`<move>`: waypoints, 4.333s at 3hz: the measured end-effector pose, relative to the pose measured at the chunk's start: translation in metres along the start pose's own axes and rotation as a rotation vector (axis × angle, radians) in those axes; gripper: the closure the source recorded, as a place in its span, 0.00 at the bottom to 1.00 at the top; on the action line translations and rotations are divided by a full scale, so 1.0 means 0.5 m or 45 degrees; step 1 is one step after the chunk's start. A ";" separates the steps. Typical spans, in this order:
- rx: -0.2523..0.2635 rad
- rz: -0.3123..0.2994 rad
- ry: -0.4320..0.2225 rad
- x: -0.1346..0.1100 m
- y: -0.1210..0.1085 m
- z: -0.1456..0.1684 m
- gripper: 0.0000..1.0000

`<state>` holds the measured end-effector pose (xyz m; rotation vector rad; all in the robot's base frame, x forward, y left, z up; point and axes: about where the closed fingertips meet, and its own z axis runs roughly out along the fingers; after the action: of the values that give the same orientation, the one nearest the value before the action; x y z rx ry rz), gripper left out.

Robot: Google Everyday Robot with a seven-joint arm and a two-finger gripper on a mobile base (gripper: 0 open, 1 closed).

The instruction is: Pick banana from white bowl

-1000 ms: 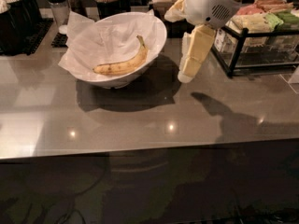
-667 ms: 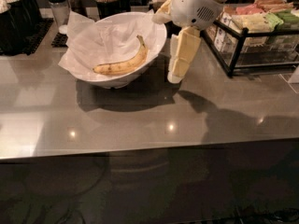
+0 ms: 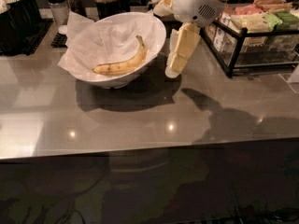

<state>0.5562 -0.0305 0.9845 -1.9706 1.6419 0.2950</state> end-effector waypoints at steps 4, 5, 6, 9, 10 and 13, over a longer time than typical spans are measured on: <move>-0.097 -0.208 -0.198 -0.157 -0.213 0.150 0.00; -0.097 -0.207 -0.198 -0.157 -0.213 0.151 0.19; -0.111 -0.162 -0.214 -0.138 -0.217 0.182 0.26; -0.309 0.000 -0.176 -0.038 -0.192 0.324 0.19; -0.333 0.024 -0.147 -0.025 -0.190 0.347 0.19; -0.370 0.077 0.038 0.015 -0.194 0.396 0.21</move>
Offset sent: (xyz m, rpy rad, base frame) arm 0.1096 0.1234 0.0163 0.1146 0.0223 0.2754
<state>0.6856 0.0796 0.8441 -2.1453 1.7619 0.5568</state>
